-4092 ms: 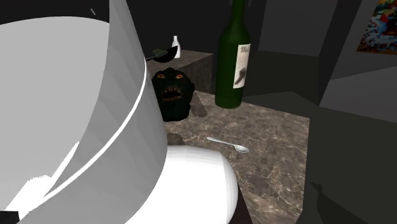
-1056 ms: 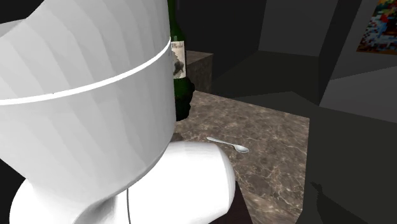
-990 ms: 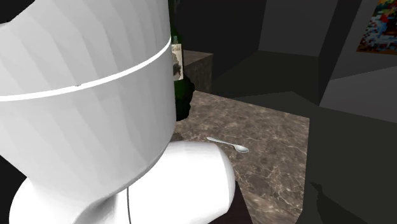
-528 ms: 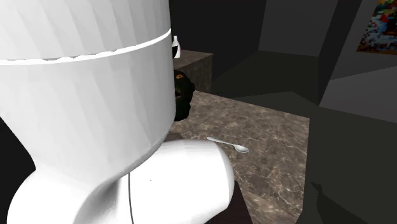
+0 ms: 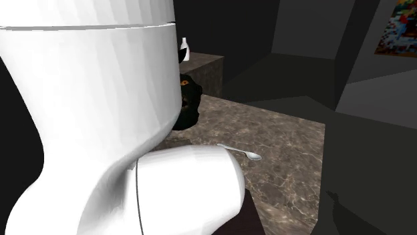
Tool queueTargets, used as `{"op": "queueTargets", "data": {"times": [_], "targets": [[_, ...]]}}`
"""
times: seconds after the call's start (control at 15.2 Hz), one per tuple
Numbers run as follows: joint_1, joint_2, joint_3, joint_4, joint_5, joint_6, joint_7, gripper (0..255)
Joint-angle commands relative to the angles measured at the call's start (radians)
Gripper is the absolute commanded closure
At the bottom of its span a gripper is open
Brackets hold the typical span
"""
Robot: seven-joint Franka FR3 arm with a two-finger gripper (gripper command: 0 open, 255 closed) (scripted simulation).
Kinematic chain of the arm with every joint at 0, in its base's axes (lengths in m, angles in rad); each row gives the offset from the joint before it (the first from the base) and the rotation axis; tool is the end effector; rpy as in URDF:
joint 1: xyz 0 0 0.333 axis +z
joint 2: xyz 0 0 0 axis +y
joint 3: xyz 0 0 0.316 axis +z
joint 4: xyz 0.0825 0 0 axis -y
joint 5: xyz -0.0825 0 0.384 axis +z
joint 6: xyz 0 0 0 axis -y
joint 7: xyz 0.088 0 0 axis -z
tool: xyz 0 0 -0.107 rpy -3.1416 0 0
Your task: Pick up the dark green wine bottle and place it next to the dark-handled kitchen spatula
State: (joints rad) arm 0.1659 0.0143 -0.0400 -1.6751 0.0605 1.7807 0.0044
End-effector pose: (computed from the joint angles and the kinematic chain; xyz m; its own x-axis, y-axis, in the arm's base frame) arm 0.5703 0.0776 0.5859 0.9900 0.1082 0.0906 0.1139 -0.9917 -0.0599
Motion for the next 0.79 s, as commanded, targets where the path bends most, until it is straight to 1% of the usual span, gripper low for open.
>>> {"op": "queueTargets", "data": {"times": [0.0, 0.26, 0.33, 0.73], "targets": [[0.015, 0.053, 0.014, 0.025, -0.001, 0.031, 0.028, 255], [0.043, 0.156, 0.037, 0.084, -0.006, 0.078, 0.077, 255], [0.045, 0.162, 0.038, 0.088, -0.007, 0.08, 0.08, 255], [0.045, 0.165, 0.038, 0.011, -0.005, 0.16, 0.076, 255]]}}
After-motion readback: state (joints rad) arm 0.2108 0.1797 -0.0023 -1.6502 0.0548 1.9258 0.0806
